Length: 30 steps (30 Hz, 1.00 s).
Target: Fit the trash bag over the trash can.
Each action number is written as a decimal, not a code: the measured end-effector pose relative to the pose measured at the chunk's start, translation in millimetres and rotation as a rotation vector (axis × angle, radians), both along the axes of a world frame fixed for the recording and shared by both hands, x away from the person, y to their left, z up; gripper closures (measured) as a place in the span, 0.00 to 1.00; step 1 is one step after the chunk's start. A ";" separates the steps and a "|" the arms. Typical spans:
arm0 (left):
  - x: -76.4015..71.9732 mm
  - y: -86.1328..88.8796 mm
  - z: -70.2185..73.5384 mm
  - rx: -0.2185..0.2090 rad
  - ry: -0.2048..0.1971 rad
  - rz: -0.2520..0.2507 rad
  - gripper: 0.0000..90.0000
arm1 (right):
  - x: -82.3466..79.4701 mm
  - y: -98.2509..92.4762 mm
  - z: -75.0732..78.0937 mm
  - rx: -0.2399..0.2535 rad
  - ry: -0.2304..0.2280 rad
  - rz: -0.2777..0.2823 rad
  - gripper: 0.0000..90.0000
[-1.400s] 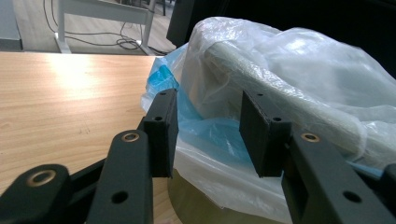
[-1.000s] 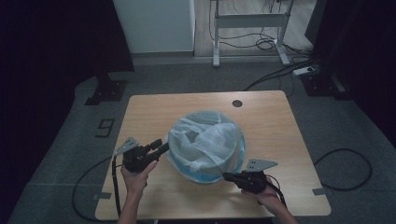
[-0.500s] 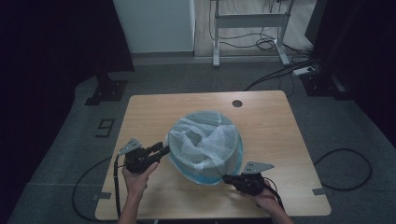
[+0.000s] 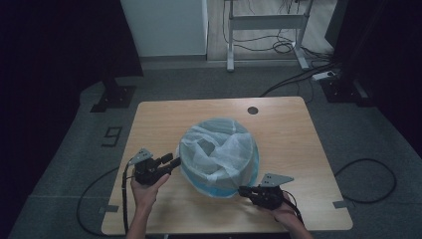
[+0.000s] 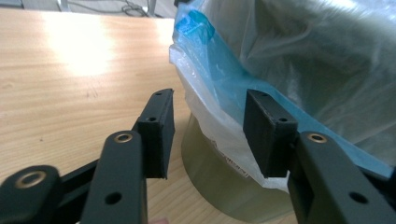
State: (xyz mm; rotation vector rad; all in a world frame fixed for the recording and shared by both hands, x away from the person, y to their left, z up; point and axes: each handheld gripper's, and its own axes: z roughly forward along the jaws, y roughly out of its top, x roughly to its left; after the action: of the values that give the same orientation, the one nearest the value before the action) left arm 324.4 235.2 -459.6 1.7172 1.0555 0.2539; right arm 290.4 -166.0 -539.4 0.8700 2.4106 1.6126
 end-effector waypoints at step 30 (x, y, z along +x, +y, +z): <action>-9.8 8.5 3.5 0.059 -0.014 0.005 0.56 | -19.6 -19.8 21.6 0.124 -0.120 -0.094 0.44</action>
State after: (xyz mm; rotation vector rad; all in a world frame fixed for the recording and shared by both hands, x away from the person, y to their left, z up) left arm 314.6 243.7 -456.1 1.7632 1.0514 0.3030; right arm 270.8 -185.8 -517.8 0.8647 2.1772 1.7413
